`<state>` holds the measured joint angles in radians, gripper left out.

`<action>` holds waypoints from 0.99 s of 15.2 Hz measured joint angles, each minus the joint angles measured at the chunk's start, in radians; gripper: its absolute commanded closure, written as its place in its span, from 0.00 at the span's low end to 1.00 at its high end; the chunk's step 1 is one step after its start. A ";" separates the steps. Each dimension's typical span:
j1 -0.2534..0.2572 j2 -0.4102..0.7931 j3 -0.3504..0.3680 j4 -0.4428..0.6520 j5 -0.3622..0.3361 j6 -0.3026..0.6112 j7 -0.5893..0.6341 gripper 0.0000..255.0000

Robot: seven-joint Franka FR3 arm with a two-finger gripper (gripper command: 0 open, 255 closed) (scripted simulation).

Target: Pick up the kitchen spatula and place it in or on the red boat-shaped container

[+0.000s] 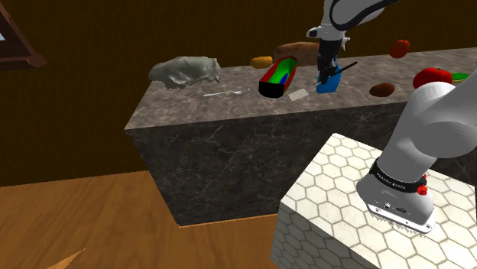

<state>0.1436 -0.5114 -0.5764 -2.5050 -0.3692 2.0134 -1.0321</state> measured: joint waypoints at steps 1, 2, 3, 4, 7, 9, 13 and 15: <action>-0.001 -0.007 0.004 0.011 0.002 -0.017 -0.002 1.00; -0.002 -0.014 0.009 0.019 0.002 -0.032 -0.002 1.00; 0.001 -0.015 0.012 0.034 0.007 -0.048 -0.004 1.00; 0.002 -0.018 0.017 0.044 0.009 -0.061 -0.003 1.00; 0.002 -0.030 0.029 0.074 0.015 -0.105 -0.005 1.00; 0.003 -0.036 0.035 0.096 0.019 -0.132 -0.008 1.00; 0.004 -0.050 0.051 0.138 0.027 -0.188 -0.010 1.00; 0.006 -0.050 0.056 0.163 0.032 -0.214 -0.013 1.00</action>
<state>0.1499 -0.5618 -0.5200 -2.3419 -0.3373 1.7999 -1.0449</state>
